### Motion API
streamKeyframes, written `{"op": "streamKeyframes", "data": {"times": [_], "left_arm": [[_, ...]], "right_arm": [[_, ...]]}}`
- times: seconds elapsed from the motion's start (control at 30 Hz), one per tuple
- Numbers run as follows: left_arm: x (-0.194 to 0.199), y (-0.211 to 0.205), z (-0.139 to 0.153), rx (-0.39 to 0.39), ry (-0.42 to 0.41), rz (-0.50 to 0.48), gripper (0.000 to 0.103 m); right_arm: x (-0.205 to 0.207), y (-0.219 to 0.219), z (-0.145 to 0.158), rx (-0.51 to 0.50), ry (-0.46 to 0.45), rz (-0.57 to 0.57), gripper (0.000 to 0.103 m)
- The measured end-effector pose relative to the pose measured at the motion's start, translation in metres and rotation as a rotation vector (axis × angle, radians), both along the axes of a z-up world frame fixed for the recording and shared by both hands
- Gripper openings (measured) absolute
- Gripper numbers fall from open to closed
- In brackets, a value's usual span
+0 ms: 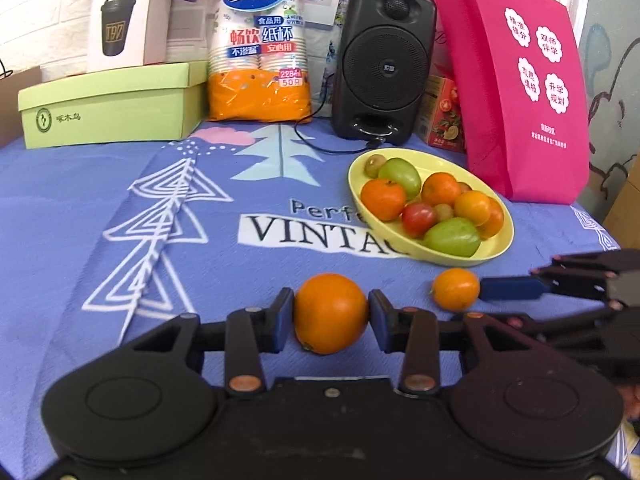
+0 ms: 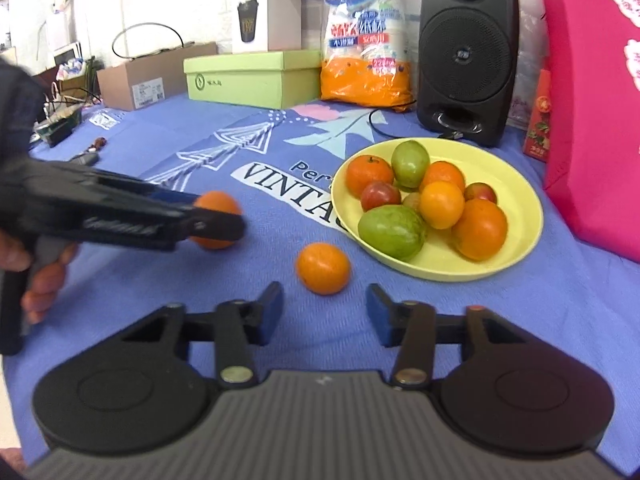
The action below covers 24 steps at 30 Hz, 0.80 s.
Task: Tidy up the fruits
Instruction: 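Grasp the last orange with the left tool while the right tool grasps a small mandarin, then carry the orange and mandarin onto the yellow plate and open both tools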
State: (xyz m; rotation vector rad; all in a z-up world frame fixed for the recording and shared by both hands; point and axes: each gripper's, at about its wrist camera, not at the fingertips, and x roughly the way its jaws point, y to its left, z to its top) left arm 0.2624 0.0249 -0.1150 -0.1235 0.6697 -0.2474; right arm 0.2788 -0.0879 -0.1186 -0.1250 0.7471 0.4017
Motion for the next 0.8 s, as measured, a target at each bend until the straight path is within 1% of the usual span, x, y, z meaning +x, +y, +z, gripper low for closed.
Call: {"op": "streamKeyframes", "data": {"times": [0.13, 0.2, 0.27, 0.33, 0.4, 0.6, 0.8], "left_arm": [[0.000, 0.000, -0.002, -0.002, 0.001, 0.001, 0.040], [0.003, -0.003, -0.006, -0.015, 0.021, -0.013, 0.040], [0.003, -0.007, -0.010, -0.003, 0.016, -0.016, 0.040], [0.001, -0.012, -0.011, 0.020, 0.005, -0.015, 0.039], [0.000, -0.012, -0.009, 0.020, 0.007, -0.017, 0.039], [-0.014, -0.011, 0.006, 0.031, -0.018, -0.053, 0.039], [-0.018, -0.018, 0.030, 0.023, -0.058, -0.103, 0.039]], "right_arm": [[0.014, 0.007, -0.005, 0.000, 0.006, -0.012, 0.043], [0.018, 0.009, -0.006, -0.007, 0.005, -0.012, 0.043], [0.020, 0.011, -0.007, -0.012, 0.005, -0.004, 0.033], [0.019, 0.011, -0.007, -0.010, 0.002, -0.001, 0.033], [0.015, 0.010, -0.005, -0.009, -0.005, 0.008, 0.032], [-0.006, -0.006, 0.006, 0.032, -0.032, -0.008, 0.032], [-0.030, -0.025, 0.017, 0.025, -0.065, -0.021, 0.032]]}}
